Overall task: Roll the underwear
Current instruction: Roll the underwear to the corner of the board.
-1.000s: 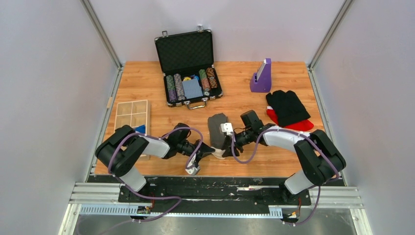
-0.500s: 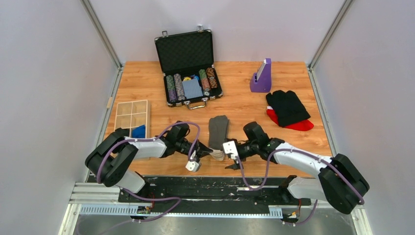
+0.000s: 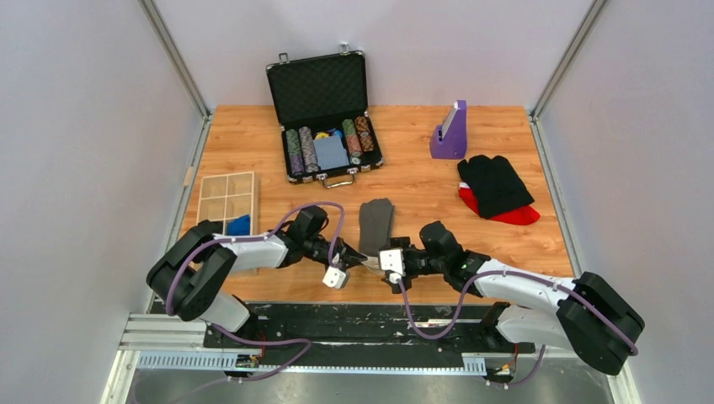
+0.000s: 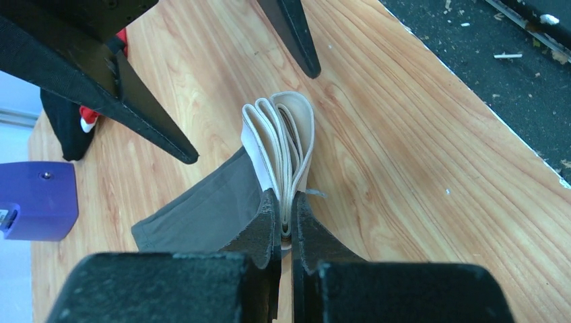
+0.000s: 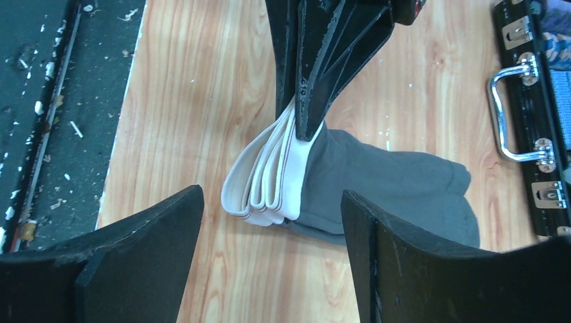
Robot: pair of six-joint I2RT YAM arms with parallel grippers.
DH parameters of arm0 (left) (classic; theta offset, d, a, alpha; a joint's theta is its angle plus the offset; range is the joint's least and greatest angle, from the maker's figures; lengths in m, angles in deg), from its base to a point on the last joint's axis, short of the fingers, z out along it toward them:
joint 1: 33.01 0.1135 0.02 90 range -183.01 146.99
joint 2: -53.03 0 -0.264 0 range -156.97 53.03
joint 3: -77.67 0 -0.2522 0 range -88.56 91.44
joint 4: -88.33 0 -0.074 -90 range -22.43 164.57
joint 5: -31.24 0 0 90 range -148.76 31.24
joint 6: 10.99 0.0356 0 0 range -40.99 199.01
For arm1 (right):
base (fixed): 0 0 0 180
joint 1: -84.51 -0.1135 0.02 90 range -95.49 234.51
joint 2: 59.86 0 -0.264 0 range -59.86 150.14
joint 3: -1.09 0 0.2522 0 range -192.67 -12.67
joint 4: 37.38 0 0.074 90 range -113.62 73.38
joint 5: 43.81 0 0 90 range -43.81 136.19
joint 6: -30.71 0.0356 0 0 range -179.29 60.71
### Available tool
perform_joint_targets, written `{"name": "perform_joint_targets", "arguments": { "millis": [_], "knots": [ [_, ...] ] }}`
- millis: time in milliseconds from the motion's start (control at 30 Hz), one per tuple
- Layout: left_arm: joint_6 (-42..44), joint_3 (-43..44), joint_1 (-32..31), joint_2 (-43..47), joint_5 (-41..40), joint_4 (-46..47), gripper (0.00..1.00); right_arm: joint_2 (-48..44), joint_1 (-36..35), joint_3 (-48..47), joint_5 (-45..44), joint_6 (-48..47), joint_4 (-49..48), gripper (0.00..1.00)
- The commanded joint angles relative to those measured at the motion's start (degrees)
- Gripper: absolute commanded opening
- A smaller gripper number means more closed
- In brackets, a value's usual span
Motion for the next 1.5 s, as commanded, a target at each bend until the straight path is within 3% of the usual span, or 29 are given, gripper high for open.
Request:
{"name": "perform_joint_targets", "arguments": {
  "millis": [0, 233, 467, 1033, 1133, 1267, 1467],
  "knots": [
    [-4.4, 3.0, -0.1, 0.1, 2.6, -1.7, 0.00, -1.0, -0.4, 0.7, -0.6, 1.4, -4.5, 0.75],
    [-6.4, 4.3, -0.1, -0.6, 2.4, -1.6, 0.00, 1.3, -0.4, 0.3, 2.8, -1.2, -2.9, 0.69],
    [-7.6, 4.1, 0.0, -0.1, 2.8, -1.3, 0.00, 3.7, -1.3, 1.8, -3.6, -1.1, -8.4, 0.56],
    [-12.2, 5.0, 0.0, -1.1, 2.4, 0.7, 0.00, 4.3, -2.6, 2.5, -7.9, -2.1, -13.1, 0.44],
    [-12.7, 5.1, 0.0, -1.2, 2.3, 0.8, 0.00, 4.5, -2.6, 2.1, -7.0, -2.5, -11.8, 0.35],
    [-14.2, 5.3, 0.0, -1.2, 1.4, 1.1, 0.00, 4.8, -2.7, 1.3, -6.6, -1.3, -8.8, 0.16],
    [-19.4, 5.1, 0.0, 1.3, -1.1, 0.4, 0.00, 2.7, -1.7, -1.9, -7.4, 4.8, -0.1, 0.02]
  ]
}}
